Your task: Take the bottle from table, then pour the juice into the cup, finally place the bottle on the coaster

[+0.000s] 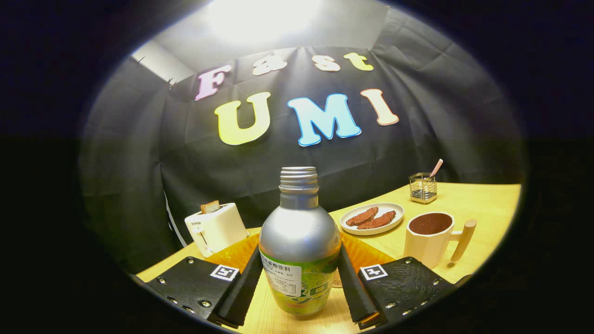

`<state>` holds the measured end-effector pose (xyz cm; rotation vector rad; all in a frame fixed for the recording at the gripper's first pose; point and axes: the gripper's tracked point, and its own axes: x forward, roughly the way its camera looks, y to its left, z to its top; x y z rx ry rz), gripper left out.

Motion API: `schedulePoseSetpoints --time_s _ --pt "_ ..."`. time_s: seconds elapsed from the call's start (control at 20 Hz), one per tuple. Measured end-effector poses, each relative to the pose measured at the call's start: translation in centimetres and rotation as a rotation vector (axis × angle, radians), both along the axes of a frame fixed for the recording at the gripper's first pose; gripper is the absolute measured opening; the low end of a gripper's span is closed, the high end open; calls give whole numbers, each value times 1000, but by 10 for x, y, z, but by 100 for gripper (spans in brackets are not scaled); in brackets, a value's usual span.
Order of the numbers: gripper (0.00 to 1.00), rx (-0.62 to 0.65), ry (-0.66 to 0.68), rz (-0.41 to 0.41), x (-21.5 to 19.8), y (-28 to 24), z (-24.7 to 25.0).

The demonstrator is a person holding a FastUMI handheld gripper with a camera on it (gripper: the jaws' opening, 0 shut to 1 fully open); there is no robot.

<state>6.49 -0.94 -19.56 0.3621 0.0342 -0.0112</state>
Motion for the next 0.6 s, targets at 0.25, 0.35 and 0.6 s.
schedulePoseSetpoints --time_s 0.25,0.35,0.6 --pt "80 166 -18 -11 11 -23 4" --pt "80 231 -8 -13 16 -30 3" --pt "80 438 -2 -8 26 -39 2"
